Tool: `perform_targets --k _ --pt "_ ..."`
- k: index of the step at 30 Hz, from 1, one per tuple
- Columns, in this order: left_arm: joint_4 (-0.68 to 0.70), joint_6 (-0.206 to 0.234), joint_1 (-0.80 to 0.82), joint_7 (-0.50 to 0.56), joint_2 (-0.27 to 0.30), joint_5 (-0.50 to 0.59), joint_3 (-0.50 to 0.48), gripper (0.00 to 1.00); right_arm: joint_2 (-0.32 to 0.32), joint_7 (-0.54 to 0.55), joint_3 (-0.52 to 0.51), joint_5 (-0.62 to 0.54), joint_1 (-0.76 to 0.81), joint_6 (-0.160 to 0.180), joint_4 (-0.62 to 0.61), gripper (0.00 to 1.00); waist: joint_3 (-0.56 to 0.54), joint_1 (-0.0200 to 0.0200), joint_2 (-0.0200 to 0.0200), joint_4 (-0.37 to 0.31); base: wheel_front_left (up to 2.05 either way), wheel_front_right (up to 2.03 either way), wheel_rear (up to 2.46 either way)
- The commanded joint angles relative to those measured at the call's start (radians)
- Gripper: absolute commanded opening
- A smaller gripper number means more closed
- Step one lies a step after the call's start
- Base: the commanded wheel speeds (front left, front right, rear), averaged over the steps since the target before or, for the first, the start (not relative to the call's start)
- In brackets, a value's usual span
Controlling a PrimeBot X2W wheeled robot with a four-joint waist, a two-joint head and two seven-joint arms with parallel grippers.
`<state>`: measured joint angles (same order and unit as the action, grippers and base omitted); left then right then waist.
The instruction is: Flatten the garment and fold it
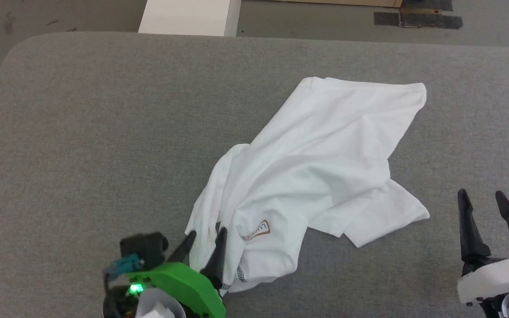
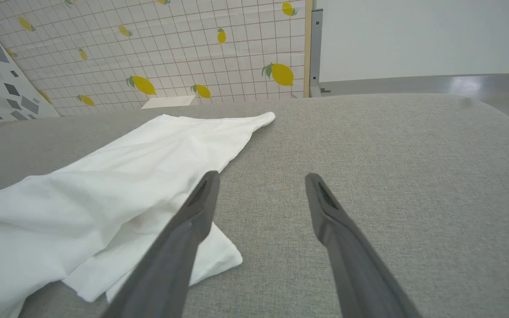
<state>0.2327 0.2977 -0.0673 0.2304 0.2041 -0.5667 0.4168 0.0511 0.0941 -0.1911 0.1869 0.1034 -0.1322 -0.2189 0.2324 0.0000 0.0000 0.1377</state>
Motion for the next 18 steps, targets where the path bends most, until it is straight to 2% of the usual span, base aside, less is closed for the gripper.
perform_targets --k 1,3,4,7,18 --pt "0.029 -0.006 0.035 -0.005 0.019 -0.005 -0.022 1.0 -0.001 0.003 0.003 -0.006 0.006 0.002 -0.001 1.0 -0.002 0.0 0.0 0.0 0.0 0.0 0.0" --pt "0.056 -0.006 0.068 0.0 0.049 0.009 -0.047 1.0 -0.001 0.004 0.006 -0.007 0.007 0.002 -0.005 1.0 0.0 0.0 0.0 -0.002 0.0 0.0 0.0" --pt "0.058 0.005 0.119 0.003 0.089 0.053 -0.073 1.0 -0.001 0.008 0.008 -0.008 0.008 0.002 -0.01 1.0 0.008 0.0 0.0 -0.005 0.0 0.0 0.0" --pt "0.012 -0.002 0.184 0.023 0.118 0.104 -0.056 1.0 -0.001 0.013 0.016 -0.012 0.003 0.002 -0.015 1.0 0.024 0.0 0.0 -0.014 0.0 0.0 0.0" --pt "-0.269 -0.073 0.359 0.089 0.093 0.148 0.048 1.0 -0.001 0.028 0.02 -0.025 -0.014 0.002 -0.031 1.0 0.069 0.0 0.0 -0.045 0.0 0.0 0.0"
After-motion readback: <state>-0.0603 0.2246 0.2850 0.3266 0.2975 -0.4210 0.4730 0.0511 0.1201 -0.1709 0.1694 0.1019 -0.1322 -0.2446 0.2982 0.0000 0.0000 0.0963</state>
